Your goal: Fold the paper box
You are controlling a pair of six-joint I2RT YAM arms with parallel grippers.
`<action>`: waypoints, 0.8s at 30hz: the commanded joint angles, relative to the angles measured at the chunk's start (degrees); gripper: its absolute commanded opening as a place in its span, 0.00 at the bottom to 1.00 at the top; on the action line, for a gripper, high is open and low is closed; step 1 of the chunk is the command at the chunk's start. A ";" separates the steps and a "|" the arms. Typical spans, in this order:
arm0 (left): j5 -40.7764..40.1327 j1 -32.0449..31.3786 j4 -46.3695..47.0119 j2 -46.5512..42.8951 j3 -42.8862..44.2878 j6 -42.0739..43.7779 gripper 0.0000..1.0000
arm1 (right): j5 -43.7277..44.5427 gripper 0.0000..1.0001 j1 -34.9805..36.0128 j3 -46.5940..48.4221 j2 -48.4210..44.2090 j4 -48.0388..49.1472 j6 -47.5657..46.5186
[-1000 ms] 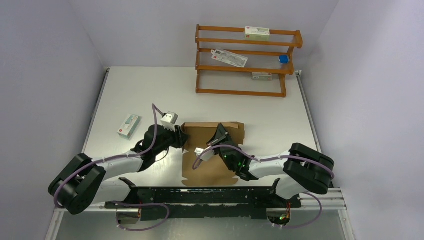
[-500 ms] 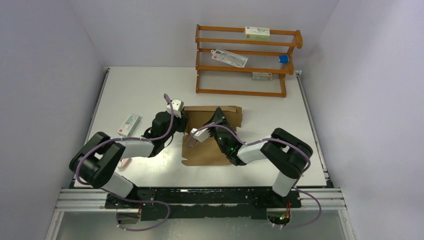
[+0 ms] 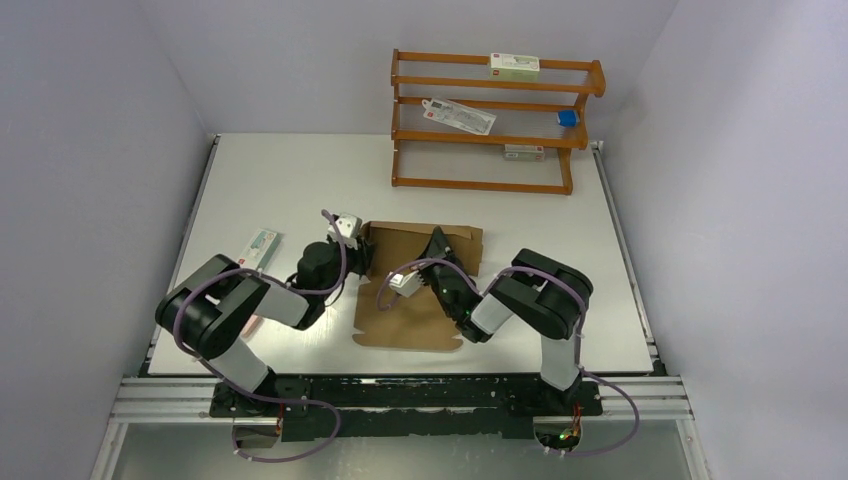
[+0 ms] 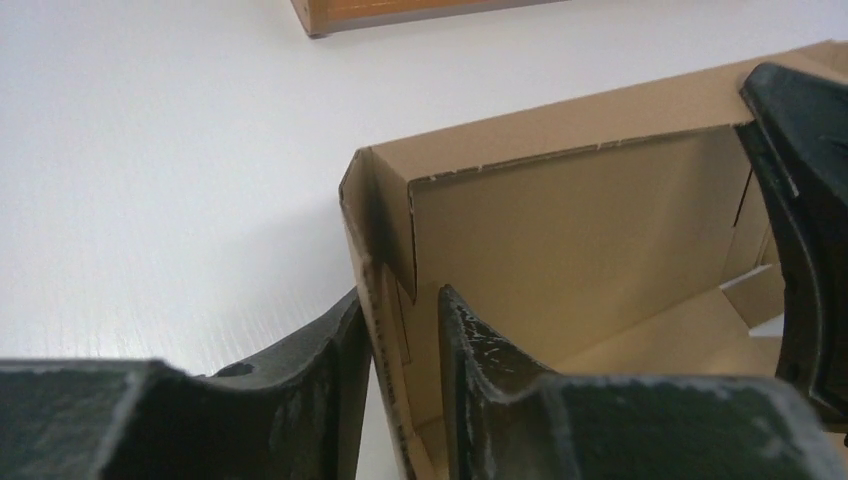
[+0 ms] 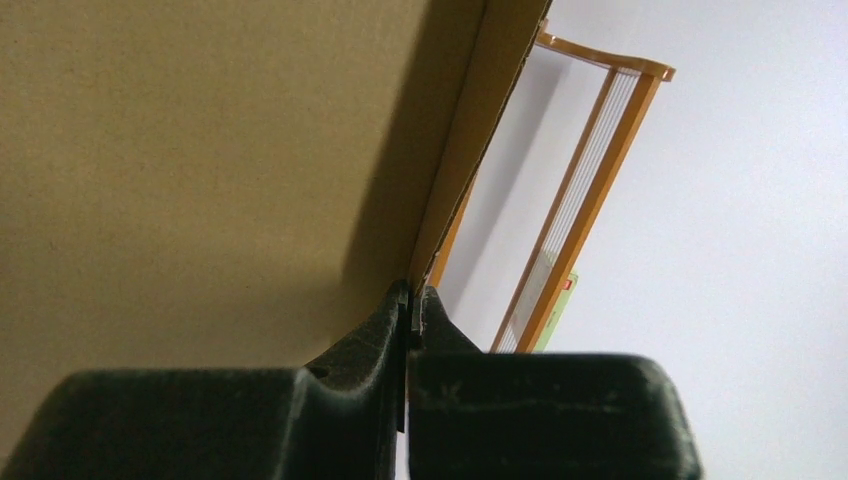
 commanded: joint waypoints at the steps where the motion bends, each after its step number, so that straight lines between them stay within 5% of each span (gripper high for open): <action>1: 3.05 -0.49 9.22 -1.45 -2.06 -1.90 0.39 | -0.26 0.00 1.85 -2.91 1.33 19.12 -3.56; 12: 2.35 2.76 -3.19 -18.29 -3.89 -5.65 0.69 | -0.70 0.00 2.13 -1.88 -2.59 16.18 -4.66; 18: 4.95 10.70 -13.17 -28.77 -3.90 -8.98 0.73 | -1.52 0.00 1.87 -1.18 -5.22 12.03 -4.03; 24: 11.97 18.31 -18.03 -26.06 -1.61 -12.49 0.73 | -2.46 0.00 1.61 -0.03 -6.20 11.15 -4.14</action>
